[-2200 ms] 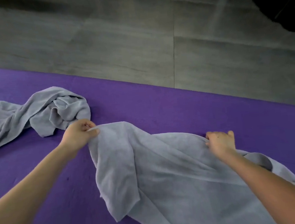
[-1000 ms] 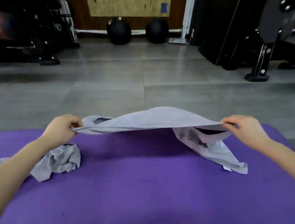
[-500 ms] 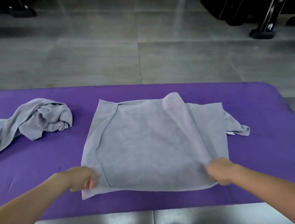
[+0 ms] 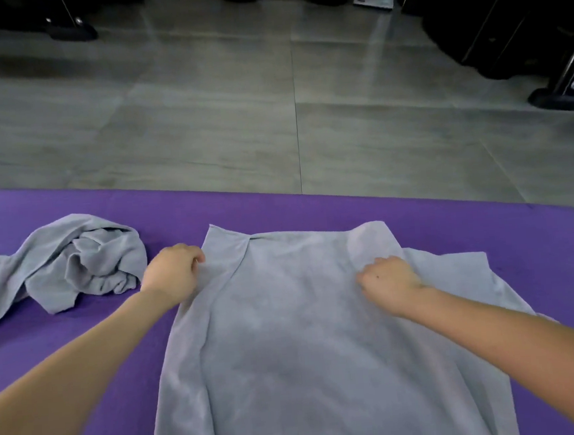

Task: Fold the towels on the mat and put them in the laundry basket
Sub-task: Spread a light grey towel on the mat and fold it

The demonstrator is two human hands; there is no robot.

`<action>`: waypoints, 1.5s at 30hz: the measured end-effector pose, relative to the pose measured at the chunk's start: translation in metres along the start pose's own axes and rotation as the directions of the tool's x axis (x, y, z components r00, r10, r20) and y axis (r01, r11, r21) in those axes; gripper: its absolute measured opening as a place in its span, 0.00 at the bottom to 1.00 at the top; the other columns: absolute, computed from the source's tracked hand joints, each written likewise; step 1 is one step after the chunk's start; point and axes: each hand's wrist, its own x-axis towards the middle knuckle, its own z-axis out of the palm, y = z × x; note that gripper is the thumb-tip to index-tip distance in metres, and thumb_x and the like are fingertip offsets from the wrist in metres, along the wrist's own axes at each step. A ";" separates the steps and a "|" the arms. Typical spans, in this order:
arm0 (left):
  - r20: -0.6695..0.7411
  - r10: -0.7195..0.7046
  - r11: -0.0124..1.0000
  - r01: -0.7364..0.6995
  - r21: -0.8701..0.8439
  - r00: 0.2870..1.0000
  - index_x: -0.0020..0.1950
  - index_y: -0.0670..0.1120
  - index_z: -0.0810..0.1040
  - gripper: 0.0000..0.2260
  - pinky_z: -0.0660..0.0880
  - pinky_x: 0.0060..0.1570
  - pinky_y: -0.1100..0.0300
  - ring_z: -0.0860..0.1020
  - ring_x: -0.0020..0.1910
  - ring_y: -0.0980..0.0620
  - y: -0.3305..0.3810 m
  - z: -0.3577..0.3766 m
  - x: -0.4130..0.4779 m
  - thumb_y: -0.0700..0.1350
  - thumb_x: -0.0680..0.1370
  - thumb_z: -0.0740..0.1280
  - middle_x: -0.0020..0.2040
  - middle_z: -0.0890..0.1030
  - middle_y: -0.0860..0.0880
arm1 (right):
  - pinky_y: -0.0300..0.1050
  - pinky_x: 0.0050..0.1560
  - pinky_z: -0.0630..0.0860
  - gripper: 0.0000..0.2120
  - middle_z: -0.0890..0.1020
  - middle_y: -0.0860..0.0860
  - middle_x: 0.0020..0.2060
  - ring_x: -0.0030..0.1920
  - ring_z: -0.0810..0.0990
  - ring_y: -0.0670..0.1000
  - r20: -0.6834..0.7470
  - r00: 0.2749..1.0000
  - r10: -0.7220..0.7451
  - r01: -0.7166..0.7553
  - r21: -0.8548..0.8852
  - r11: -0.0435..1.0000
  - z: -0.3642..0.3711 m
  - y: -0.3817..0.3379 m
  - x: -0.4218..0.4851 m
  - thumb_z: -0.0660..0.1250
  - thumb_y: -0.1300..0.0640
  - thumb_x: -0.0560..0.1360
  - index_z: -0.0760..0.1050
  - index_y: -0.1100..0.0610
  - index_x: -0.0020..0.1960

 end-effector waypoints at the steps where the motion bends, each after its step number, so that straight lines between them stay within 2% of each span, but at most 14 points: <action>1: -0.020 -0.010 1.000 0.010 0.004 1.000 0.53 0.46 0.79 0.11 0.71 0.44 0.55 0.76 0.51 0.43 0.000 0.005 0.011 0.38 0.77 0.59 0.51 0.79 0.46 | 0.46 0.55 0.68 0.12 0.78 0.53 0.57 0.59 0.74 0.55 -0.043 0.998 0.042 -0.040 0.029 0.999 -0.002 -0.001 0.019 0.57 0.61 0.78 0.74 0.57 0.59; 4: -0.073 0.003 1.000 -0.002 0.020 0.997 0.55 0.45 0.79 0.12 0.72 0.50 0.48 0.72 0.51 0.42 0.000 0.021 0.037 0.36 0.76 0.60 0.52 0.78 0.44 | 0.47 0.57 0.68 0.12 0.77 0.53 0.59 0.60 0.73 0.55 -0.138 0.972 0.190 -0.169 0.147 0.975 -0.003 -0.005 0.074 0.57 0.59 0.79 0.72 0.56 0.60; 9: -0.157 0.129 0.991 -0.123 0.046 0.979 0.58 0.44 0.79 0.16 0.71 0.53 0.51 0.71 0.54 0.42 0.006 0.040 0.065 0.33 0.74 0.61 0.57 0.78 0.44 | 0.48 0.61 0.65 0.16 0.74 0.51 0.63 0.64 0.70 0.54 -0.188 0.941 0.282 -0.222 0.288 0.931 0.003 -0.016 0.132 0.58 0.59 0.79 0.68 0.53 0.67; 13: 0.066 0.121 0.956 -0.134 0.260 0.990 0.72 0.51 0.66 0.23 0.58 0.67 0.51 0.62 0.70 0.44 0.011 0.049 0.091 0.43 0.77 0.62 0.72 0.66 0.48 | 0.49 0.61 0.63 0.14 0.77 0.51 0.59 0.62 0.71 0.54 -0.148 0.948 0.281 -0.251 0.191 0.949 0.011 -0.016 0.147 0.59 0.58 0.78 0.70 0.54 0.64; 15: 0.192 0.092 0.899 -0.164 0.407 0.977 0.73 0.54 0.62 0.24 0.51 0.71 0.49 0.61 0.71 0.45 0.013 0.047 0.102 0.49 0.77 0.62 0.71 0.65 0.47 | 0.48 0.58 0.63 0.10 0.80 0.51 0.55 0.58 0.73 0.54 -0.138 0.944 0.300 -0.281 0.138 0.950 0.010 -0.017 0.149 0.59 0.58 0.78 0.73 0.54 0.58; 17: 0.246 0.076 0.889 -0.178 0.422 0.966 0.67 0.54 0.69 0.18 0.52 0.70 0.48 0.67 0.65 0.46 0.013 0.044 0.110 0.52 0.77 0.63 0.64 0.71 0.47 | 0.48 0.56 0.63 0.09 0.81 0.50 0.52 0.55 0.74 0.54 -0.139 0.946 0.293 -0.281 0.094 0.955 0.006 -0.021 0.150 0.58 0.59 0.77 0.75 0.53 0.53; 20: 0.039 0.024 0.986 -0.030 0.166 0.999 0.54 0.53 0.78 0.09 0.63 0.59 0.52 0.73 0.57 0.46 0.008 0.035 0.117 0.53 0.76 0.65 0.56 0.78 0.49 | 0.48 0.55 0.63 0.10 0.80 0.51 0.49 0.54 0.74 0.55 -0.221 0.909 0.354 -0.324 0.164 0.932 -0.007 -0.014 0.153 0.61 0.60 0.75 0.78 0.52 0.52; 23: -0.202 -0.255 0.953 0.210 -0.221 0.946 0.57 0.52 0.79 0.12 0.65 0.58 0.52 0.71 0.59 0.42 0.006 0.023 0.117 0.52 0.75 0.66 0.58 0.76 0.46 | 0.49 0.54 0.66 0.12 0.81 0.57 0.51 0.55 0.75 0.59 -0.266 0.814 0.517 -0.387 0.414 0.824 -0.022 0.005 0.159 0.63 0.57 0.77 0.78 0.52 0.59; 27: -0.125 -0.354 0.911 0.311 -0.271 0.927 0.64 0.51 0.74 0.18 0.64 0.62 0.52 0.70 0.61 0.40 -0.007 0.025 0.092 0.52 0.74 0.67 0.61 0.73 0.42 | 0.50 0.52 0.65 0.16 0.82 0.57 0.50 0.53 0.76 0.60 -0.389 0.842 0.375 -0.169 0.468 0.867 -0.034 -0.020 0.149 0.63 0.57 0.76 0.76 0.51 0.62; 31: -0.179 -0.304 0.939 0.263 -0.220 0.936 0.47 0.49 0.80 0.07 0.68 0.47 0.55 0.75 0.48 0.42 -0.023 0.034 0.026 0.50 0.73 0.69 0.46 0.77 0.46 | 0.49 0.40 0.72 0.12 0.82 0.52 0.33 0.36 0.80 0.57 -0.544 0.823 0.163 0.122 0.450 0.885 -0.028 -0.085 0.115 0.71 0.57 0.63 0.83 0.51 0.46; 34: -0.165 -0.243 0.967 0.226 -0.114 0.956 0.33 0.47 0.75 0.12 0.65 0.33 0.58 0.75 0.34 0.45 -0.018 0.038 -0.039 0.53 0.70 0.68 0.33 0.74 0.49 | 0.44 0.37 0.71 0.11 0.79 0.47 0.30 0.34 0.78 0.54 -0.497 0.867 -0.005 0.229 0.390 0.892 -0.014 -0.128 0.081 0.73 0.53 0.58 0.82 0.49 0.40; 37: -0.174 -0.060 0.997 0.066 0.028 0.983 0.26 0.47 0.74 0.15 0.66 0.27 0.59 0.72 0.24 0.46 -0.012 0.045 -0.100 0.54 0.68 0.61 0.25 0.72 0.51 | 0.46 0.41 0.66 0.10 0.79 0.47 0.33 0.36 0.78 0.53 -0.462 0.877 -0.135 0.307 0.320 0.896 0.006 -0.151 0.039 0.70 0.50 0.58 0.81 0.49 0.39; 41: -0.076 0.003 0.979 0.013 0.205 0.997 0.24 0.47 0.75 0.16 0.65 0.27 0.58 0.70 0.22 0.47 -0.008 0.054 -0.150 0.52 0.69 0.60 0.23 0.73 0.51 | 0.44 0.43 0.69 0.11 0.80 0.47 0.35 0.37 0.79 0.51 -0.371 0.897 -0.239 0.344 0.249 0.906 0.023 -0.145 0.001 0.68 0.46 0.60 0.81 0.49 0.39; 45: 0.007 -0.034 0.980 0.032 0.199 0.999 0.25 0.47 0.72 0.16 0.65 0.26 0.61 0.72 0.20 0.49 0.011 0.059 -0.168 0.58 0.66 0.64 0.22 0.72 0.52 | 0.44 0.38 0.77 0.11 0.80 0.47 0.34 0.35 0.80 0.51 -0.260 0.919 -0.296 0.357 0.232 0.905 0.018 -0.128 -0.014 0.67 0.48 0.58 0.80 0.49 0.38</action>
